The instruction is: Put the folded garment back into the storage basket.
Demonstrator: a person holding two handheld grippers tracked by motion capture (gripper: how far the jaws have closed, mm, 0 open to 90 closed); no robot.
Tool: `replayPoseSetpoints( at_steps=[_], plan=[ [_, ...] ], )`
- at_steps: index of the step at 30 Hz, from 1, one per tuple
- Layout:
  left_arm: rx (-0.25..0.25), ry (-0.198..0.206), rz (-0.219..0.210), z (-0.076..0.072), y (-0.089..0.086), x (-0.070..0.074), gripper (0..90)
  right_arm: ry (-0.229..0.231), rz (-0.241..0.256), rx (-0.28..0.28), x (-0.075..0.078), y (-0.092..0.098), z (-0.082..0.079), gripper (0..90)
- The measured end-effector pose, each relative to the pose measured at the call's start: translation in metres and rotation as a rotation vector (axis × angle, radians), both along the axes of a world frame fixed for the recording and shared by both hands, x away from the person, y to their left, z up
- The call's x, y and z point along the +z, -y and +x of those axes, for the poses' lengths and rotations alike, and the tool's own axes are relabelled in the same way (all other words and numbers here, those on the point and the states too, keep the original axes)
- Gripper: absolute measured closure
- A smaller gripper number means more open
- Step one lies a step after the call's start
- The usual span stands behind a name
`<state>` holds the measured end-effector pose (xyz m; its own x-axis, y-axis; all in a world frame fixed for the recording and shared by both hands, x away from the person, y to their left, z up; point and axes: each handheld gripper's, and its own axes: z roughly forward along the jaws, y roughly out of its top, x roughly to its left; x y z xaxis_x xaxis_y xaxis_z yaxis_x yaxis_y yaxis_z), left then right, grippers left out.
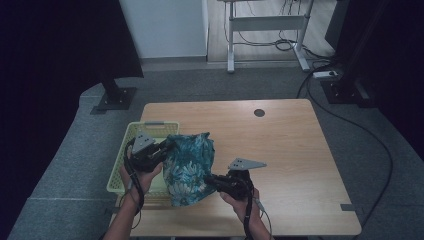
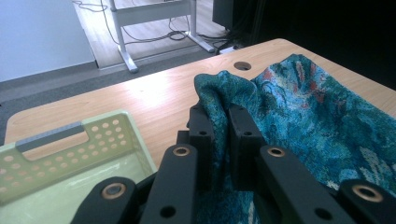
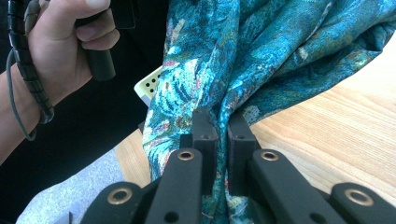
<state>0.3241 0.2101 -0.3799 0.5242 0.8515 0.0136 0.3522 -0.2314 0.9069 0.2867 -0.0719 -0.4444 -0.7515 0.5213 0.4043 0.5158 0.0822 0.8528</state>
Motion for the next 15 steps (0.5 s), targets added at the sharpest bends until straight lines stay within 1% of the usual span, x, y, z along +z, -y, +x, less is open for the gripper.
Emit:
replayPoseSetpoints(
  at_steps=[15],
  plan=[
    [0.012, -0.005, 0.004, -0.0002, -0.0095, -0.0009, 81.8, -0.004, -0.005, 0.011, -0.0013, -0.0099, 0.0028, 84.1]
  ],
)
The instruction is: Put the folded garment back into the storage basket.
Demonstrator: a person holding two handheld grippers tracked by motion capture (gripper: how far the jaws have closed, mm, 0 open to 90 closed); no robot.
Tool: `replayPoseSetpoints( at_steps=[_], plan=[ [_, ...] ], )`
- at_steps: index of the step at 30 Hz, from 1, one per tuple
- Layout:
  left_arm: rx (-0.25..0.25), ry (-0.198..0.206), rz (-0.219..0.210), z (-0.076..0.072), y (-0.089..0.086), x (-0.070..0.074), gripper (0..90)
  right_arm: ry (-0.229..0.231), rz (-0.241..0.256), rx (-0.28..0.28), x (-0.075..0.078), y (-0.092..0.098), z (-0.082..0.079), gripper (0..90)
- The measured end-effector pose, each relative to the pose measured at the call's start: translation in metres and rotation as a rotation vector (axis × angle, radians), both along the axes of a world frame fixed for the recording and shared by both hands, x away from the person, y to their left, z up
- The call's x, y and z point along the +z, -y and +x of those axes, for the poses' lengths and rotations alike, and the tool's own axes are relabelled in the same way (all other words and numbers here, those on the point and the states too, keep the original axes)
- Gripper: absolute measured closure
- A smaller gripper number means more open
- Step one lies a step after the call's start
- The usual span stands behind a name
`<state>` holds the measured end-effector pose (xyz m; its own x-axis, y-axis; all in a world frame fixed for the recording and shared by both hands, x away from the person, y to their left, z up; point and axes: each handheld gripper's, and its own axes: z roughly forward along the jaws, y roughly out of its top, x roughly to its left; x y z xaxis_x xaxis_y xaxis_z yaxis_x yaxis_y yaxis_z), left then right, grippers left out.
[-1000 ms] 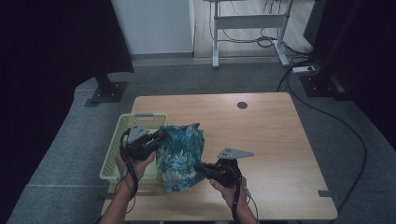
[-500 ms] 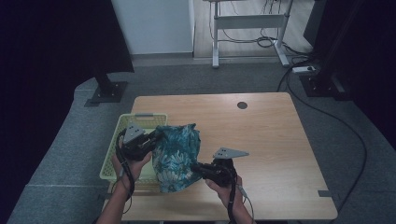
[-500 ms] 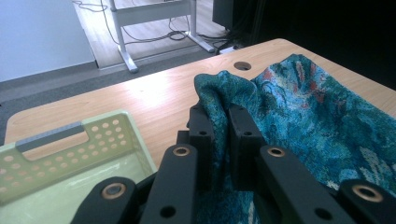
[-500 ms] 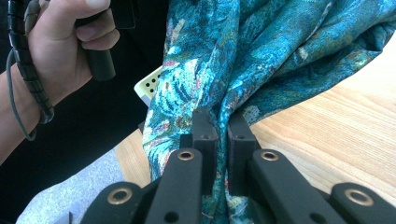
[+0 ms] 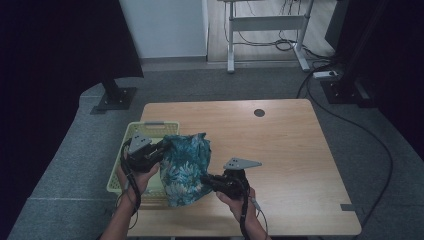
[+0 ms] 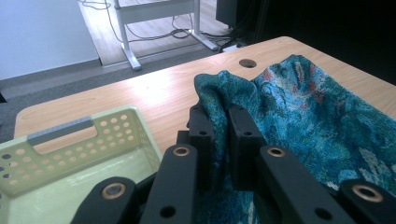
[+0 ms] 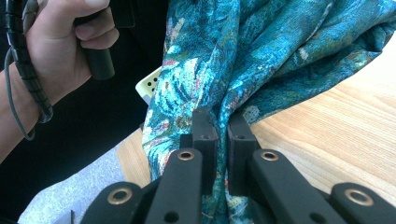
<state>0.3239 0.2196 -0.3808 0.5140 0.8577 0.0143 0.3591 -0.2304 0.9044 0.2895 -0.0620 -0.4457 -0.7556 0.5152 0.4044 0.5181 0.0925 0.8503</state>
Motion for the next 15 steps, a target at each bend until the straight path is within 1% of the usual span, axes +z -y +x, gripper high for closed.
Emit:
replayPoseSetpoints(
  at_steps=[15],
  plan=[
    [0.011, -0.002, -0.005, 0.001, -0.011, 0.000, 81.9, -0.002, -0.002, 0.005, 0.001, -0.010, 0.003, 84.1]
  ],
)
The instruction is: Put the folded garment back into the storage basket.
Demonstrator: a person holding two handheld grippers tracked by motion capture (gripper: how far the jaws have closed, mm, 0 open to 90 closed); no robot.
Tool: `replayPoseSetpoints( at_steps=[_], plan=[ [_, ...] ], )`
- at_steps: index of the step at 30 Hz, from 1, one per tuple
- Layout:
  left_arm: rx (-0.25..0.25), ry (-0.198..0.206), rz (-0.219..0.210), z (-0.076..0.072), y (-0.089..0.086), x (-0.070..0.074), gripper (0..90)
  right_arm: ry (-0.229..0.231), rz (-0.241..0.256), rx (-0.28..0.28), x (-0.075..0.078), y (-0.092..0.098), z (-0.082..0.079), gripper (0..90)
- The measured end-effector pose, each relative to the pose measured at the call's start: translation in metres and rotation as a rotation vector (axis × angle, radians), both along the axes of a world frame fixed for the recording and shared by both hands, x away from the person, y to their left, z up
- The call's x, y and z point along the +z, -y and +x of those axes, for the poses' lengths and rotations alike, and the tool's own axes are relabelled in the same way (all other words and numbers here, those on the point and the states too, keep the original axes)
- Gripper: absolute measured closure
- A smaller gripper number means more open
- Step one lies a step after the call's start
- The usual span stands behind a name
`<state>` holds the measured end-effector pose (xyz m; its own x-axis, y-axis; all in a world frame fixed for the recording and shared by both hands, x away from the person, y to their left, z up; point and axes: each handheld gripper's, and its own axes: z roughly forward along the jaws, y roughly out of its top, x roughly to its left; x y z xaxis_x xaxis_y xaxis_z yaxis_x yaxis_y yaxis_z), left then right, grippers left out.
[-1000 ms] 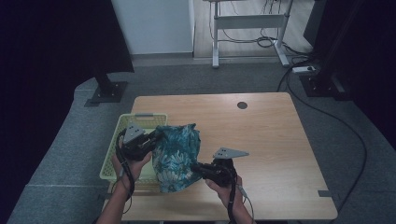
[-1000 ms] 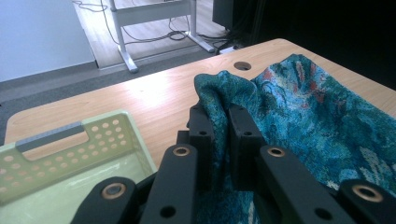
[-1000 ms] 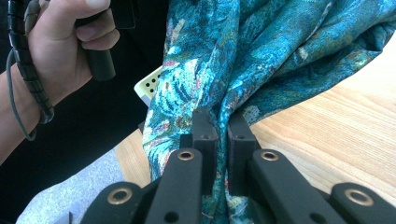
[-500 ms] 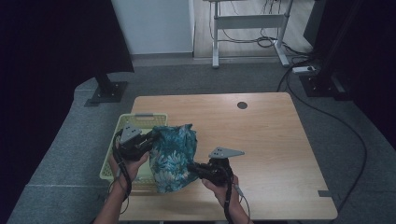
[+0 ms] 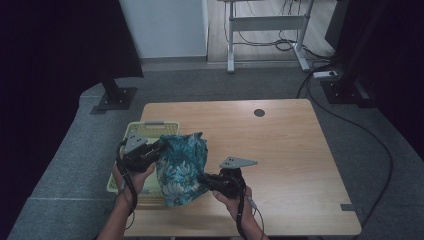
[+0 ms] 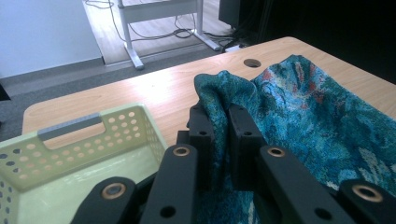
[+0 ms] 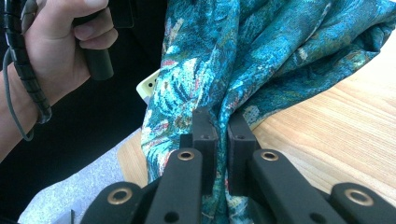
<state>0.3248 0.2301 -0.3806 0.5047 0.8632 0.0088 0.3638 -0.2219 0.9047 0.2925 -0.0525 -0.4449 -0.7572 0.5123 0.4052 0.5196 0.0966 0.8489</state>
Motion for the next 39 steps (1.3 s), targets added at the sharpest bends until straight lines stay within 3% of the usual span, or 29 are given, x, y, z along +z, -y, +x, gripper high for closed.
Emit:
replayPoseSetpoints(
  at_steps=[39],
  plan=[
    [0.028, 0.007, -0.008, 0.008, -0.025, 0.004, 81.8, -0.003, 0.002, 0.022, 0.002, -0.031, 0.012, 84.1]
  ],
)
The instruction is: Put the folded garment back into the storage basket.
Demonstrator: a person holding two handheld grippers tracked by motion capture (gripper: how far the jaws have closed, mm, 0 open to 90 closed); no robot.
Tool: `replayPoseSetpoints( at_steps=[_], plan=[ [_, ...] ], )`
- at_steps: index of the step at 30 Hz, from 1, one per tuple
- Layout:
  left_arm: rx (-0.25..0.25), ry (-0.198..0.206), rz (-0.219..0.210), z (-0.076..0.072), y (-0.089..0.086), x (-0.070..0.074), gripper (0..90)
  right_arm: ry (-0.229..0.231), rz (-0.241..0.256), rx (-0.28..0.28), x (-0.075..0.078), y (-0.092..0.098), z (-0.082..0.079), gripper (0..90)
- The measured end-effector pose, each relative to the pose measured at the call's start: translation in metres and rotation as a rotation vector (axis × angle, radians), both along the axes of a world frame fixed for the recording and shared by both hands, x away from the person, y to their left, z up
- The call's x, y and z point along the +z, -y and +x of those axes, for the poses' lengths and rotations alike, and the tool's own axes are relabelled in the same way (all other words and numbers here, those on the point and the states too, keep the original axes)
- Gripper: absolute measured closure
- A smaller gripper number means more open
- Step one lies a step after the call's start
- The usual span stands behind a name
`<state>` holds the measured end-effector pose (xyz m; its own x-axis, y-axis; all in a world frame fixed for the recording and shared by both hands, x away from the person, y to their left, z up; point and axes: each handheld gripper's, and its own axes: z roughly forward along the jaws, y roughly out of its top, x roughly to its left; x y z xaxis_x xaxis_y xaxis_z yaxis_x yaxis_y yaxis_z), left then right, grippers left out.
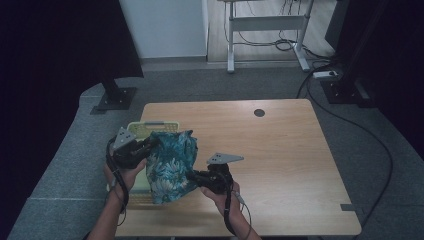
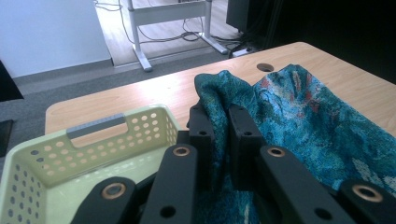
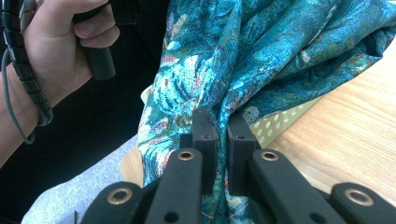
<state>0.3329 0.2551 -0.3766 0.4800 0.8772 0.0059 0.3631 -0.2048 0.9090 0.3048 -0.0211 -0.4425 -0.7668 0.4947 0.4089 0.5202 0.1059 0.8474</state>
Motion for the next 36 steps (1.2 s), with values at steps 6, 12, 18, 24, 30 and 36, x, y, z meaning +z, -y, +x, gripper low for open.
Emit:
replayPoseSetpoints(
  at_steps=[6, 12, 18, 24, 30, 36],
  plan=[
    [0.005, -0.004, -0.001, 0.005, -0.003, -0.002, 81.8, -0.010, 0.009, 0.005, -0.004, -0.005, 0.006, 84.0],
    [0.003, -0.007, 0.003, 0.010, -0.003, -0.002, 81.9, -0.017, 0.015, 0.003, -0.005, -0.008, 0.010, 84.1],
    [-0.005, -0.004, -0.002, 0.013, -0.003, -0.003, 81.8, -0.017, 0.015, -0.007, -0.005, -0.009, 0.012, 84.1],
    [-0.005, -0.005, 0.000, 0.016, -0.006, -0.003, 81.9, -0.018, 0.020, -0.009, -0.006, -0.012, 0.015, 84.0],
    [-0.003, -0.008, -0.007, 0.019, -0.009, -0.005, 81.8, -0.015, 0.032, -0.008, -0.006, -0.015, 0.018, 84.0],
    [0.001, -0.014, -0.011, 0.020, -0.013, -0.007, 81.9, -0.020, 0.026, -0.012, -0.009, -0.017, 0.019, 84.0]
  ],
)
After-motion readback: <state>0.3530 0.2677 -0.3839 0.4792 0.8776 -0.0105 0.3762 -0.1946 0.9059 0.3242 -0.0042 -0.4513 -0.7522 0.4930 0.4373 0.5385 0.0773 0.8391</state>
